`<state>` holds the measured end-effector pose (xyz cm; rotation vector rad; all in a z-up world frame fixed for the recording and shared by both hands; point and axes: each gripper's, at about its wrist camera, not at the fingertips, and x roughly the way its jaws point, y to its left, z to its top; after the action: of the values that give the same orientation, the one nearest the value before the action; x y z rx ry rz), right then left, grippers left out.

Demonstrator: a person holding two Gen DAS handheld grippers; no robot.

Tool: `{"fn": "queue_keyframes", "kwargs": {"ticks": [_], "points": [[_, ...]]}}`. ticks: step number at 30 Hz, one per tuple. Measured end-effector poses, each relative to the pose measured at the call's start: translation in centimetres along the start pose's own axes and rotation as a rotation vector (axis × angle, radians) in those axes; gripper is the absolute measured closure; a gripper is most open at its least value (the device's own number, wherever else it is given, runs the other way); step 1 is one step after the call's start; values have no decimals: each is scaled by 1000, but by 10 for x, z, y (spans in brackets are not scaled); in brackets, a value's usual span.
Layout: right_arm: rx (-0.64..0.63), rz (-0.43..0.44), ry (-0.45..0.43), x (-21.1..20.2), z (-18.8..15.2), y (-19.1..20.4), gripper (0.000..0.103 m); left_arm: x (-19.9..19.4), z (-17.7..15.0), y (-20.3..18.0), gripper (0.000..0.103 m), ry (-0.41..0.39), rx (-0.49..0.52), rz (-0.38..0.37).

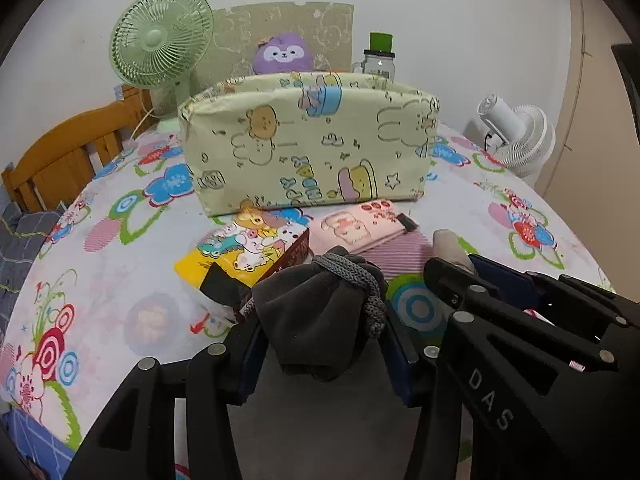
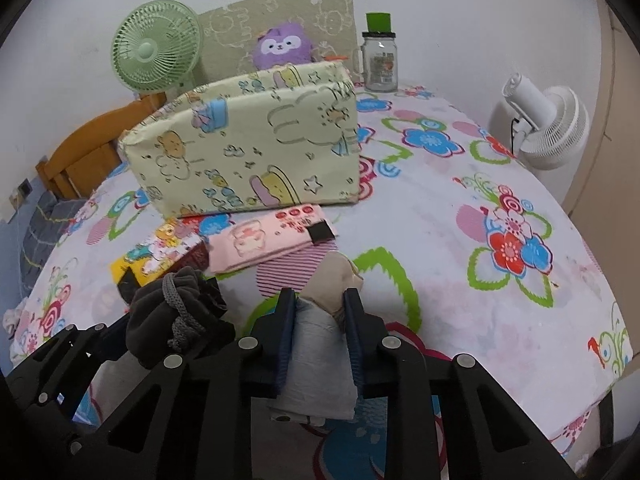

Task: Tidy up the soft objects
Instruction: 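Grasp the grey sock bundle with the left tool while the right tool grasps the white rolled cloth, then lift the grey socks with the left tool while the right tool carries the white cloth over the box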

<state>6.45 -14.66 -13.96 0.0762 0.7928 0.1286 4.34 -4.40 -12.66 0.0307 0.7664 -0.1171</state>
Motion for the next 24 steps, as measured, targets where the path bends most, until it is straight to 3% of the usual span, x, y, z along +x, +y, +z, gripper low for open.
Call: {"fn": "queue_keyframes", "kwargs": {"ticks": [24], "points": [[-14,22,-114,-53,41,13,76,-51,39,2,51,-114,-5,-7]]}}
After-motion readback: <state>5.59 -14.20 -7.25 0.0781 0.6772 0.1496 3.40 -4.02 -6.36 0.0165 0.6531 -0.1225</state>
